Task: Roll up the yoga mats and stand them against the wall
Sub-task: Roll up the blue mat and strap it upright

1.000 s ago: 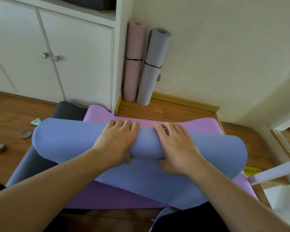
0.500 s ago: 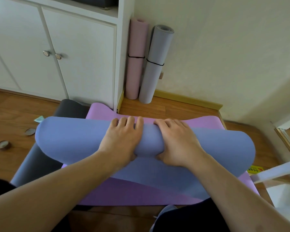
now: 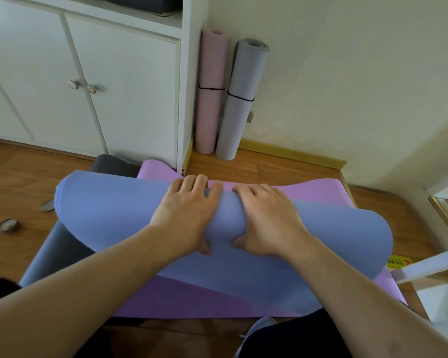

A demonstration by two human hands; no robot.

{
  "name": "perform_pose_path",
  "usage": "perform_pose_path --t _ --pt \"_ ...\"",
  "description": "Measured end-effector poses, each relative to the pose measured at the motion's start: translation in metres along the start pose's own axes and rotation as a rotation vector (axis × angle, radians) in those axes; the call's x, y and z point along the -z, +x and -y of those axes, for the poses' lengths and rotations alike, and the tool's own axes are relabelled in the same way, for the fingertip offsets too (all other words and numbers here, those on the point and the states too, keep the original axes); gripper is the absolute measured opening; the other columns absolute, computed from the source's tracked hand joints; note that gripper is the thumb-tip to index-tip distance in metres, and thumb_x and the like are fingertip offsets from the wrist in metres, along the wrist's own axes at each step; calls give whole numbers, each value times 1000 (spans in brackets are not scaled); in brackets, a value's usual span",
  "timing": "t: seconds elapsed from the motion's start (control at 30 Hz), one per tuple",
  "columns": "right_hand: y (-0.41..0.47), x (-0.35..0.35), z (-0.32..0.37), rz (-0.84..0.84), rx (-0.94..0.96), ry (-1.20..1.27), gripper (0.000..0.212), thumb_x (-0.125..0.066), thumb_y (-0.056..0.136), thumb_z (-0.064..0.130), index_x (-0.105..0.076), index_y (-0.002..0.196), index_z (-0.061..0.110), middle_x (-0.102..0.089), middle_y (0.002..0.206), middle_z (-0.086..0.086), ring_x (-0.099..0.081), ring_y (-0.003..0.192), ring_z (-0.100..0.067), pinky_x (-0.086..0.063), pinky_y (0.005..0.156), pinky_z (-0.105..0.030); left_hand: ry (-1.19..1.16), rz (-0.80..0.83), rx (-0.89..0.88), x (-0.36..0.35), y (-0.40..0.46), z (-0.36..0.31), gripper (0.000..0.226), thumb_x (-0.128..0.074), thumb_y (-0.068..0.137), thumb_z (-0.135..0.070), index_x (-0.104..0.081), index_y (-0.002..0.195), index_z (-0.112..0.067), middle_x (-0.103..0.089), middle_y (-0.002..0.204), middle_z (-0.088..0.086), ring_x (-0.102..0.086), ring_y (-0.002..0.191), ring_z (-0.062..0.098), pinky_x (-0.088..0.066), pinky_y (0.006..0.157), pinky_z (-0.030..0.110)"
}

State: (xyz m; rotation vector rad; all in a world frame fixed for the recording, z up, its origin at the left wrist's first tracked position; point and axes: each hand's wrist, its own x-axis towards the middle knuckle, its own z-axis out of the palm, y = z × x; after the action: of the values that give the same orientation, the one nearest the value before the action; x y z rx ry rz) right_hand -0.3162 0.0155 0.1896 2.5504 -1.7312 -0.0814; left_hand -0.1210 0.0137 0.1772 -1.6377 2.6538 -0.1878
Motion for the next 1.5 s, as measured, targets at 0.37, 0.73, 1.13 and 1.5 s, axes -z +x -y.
perform_pose_path --t 0.37,0.73,1.13,1.5 --pt "-2 -4 8 11 50 -30 130 -90 62 59 -18 163 21 -43 150 -2 -43 138 -28 -33 119 -41 -242 72 -1 11 6 23 85 -84 54 -67 -43 118 -28 -60 104 -12 -60 88 15 -52 80 35" --pt "5 -4 3 34 42 68 113 -87 62 57 -33 156 27 -51 149 2 -50 137 -25 -38 115 -41 -54 -39 -25 -7 4 6 106 -86 58 -59 -38 143 -18 -55 127 2 -56 112 24 -48 95 37" --pt "1 -7 7 45 70 5 105 -89 61 60 -39 146 26 -53 137 0 -52 125 -26 -42 107 -41 -127 69 -36 -2 -2 12 101 -77 51 -75 -43 133 -25 -49 123 -2 -50 112 22 -46 100 39" --pt "-2 -6 9 8 66 -26 126 -92 58 59 -25 157 20 -37 144 -3 -38 135 -28 -30 121 -39 -259 49 6 5 6 20 84 -79 53 -70 -47 118 -27 -62 105 -10 -60 89 16 -52 80 36"
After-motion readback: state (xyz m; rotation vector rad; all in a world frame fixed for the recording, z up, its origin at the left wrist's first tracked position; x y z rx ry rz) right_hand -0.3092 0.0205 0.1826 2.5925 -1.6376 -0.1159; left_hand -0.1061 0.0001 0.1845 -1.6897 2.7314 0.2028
